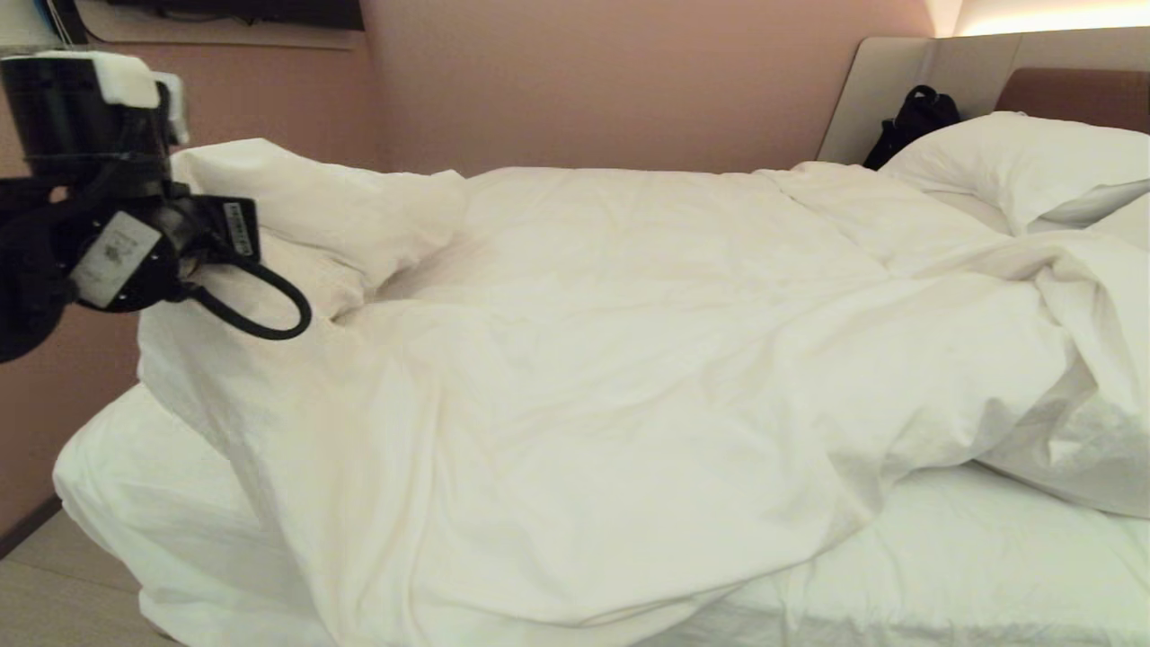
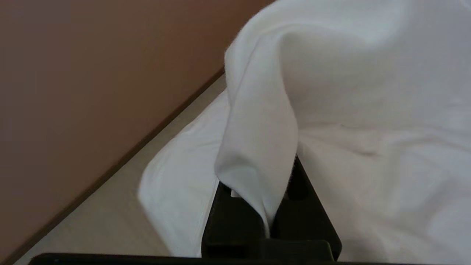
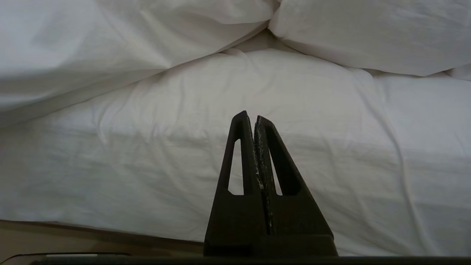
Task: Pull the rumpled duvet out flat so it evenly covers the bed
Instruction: Flatten the corners of the folded blanket
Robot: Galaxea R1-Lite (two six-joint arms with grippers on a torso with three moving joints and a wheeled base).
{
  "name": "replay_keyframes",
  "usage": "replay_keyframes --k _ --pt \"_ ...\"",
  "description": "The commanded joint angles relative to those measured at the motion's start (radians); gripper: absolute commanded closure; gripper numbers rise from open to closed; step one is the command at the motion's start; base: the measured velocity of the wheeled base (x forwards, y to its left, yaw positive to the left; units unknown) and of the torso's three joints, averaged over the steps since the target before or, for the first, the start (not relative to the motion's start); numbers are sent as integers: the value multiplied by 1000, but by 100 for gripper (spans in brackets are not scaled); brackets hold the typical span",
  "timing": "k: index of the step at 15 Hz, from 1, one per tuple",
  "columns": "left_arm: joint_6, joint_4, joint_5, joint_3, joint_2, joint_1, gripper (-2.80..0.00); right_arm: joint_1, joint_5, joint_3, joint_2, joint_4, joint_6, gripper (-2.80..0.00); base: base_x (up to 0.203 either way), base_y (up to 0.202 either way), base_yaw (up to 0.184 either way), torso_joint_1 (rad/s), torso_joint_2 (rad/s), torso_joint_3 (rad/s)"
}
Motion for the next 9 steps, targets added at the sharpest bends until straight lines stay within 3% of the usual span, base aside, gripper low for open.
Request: replay_keyframes --k 1,6,9 --pt "-2 -2 -10 156 -153 43 0 0 0 0 0 0 -2 0 0 0 0 0 0 0" --pt "-54 2 -63 488 -292 64 0 0 0 0 0 0 -1 0 0 0 0 0 0 0" --pt "-100 10 -68 544 -350 91 0 0 0 0 0 0 -1 0 0 0 0 0 0 0"
